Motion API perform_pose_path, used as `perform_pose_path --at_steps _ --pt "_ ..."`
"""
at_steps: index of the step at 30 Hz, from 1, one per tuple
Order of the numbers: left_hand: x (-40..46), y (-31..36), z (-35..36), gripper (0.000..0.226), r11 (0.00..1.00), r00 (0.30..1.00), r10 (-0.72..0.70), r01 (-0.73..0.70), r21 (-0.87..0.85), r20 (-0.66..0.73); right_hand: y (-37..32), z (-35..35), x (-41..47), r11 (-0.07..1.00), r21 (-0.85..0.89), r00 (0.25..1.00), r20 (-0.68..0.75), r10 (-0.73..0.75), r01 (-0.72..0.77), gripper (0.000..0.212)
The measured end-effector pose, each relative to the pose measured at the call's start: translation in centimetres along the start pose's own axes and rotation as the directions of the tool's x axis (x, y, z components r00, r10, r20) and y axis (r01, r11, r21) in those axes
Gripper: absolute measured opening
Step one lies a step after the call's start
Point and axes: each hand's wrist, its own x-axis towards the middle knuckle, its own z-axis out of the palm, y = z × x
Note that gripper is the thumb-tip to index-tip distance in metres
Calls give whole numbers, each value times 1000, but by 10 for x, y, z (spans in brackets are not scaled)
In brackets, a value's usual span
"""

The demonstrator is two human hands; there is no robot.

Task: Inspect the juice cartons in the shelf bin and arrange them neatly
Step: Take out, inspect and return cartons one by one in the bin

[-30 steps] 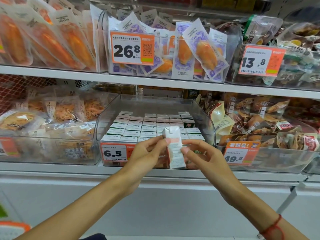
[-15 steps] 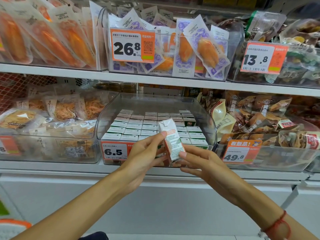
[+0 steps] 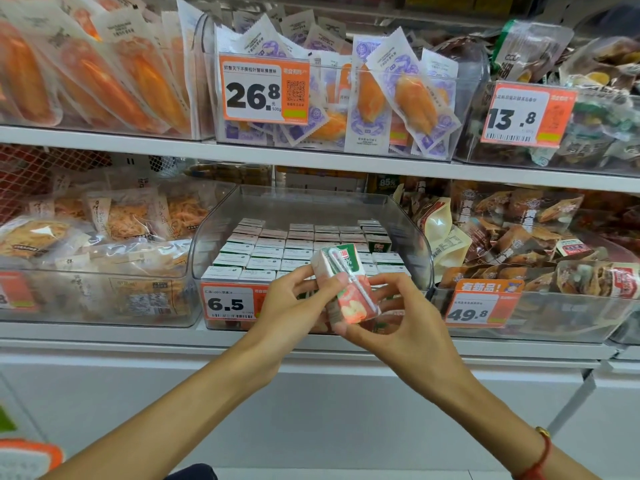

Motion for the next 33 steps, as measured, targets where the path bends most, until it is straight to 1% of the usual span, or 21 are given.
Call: perform_pose_path --at_steps 2,4,6,8,11,15,18,22,25,28,31,33 --pt "1 0 -5 38 999 1000 -21 20 29 20 1 -3 2 993 94 994 95 60 -69 60" --pt "2 0 -9 39 997 997 -31 26 70 72 1 -6 6 971 208 983 163 87 -121 51" --pt "1 1 -11 37 995 991 -10 -3 100 131 2 -9 9 950 282 981 171 88 -134 44" --pt "-1 1 -12 38 989 981 35 -61 134 190 3 -13 11 946 308 987 151 56 -101 36" --pt "-5 3 -14 47 971 953 121 -172 167 279 4 -25 10 958 286 993 117 -13 -21 36" --pt "-8 6 -16 54 936 913 216 -295 194 346 8 -39 5 957 270 974 164 -155 106 41" --pt "-9 7 -17 51 901 896 275 -367 232 350 9 -42 3 955 232 960 166 -224 183 39" --pt "-10 7 -16 47 831 884 331 -439 341 331 8 -42 2 966 130 955 165 -245 225 39" --pt "-12 8 -15 45 815 882 336 -448 367 331 6 -40 1 961 101 950 153 -271 257 38" --pt "-12 9 -15 49 847 893 301 -412 336 334 6 -38 1 958 120 950 141 -278 262 40" --pt "-11 8 -15 56 906 925 234 -319 277 300 7 -35 3 969 154 970 122 -211 191 51" --pt "-10 6 -14 55 940 942 199 -262 220 272 8 -34 3 974 101 968 133 -214 201 61"
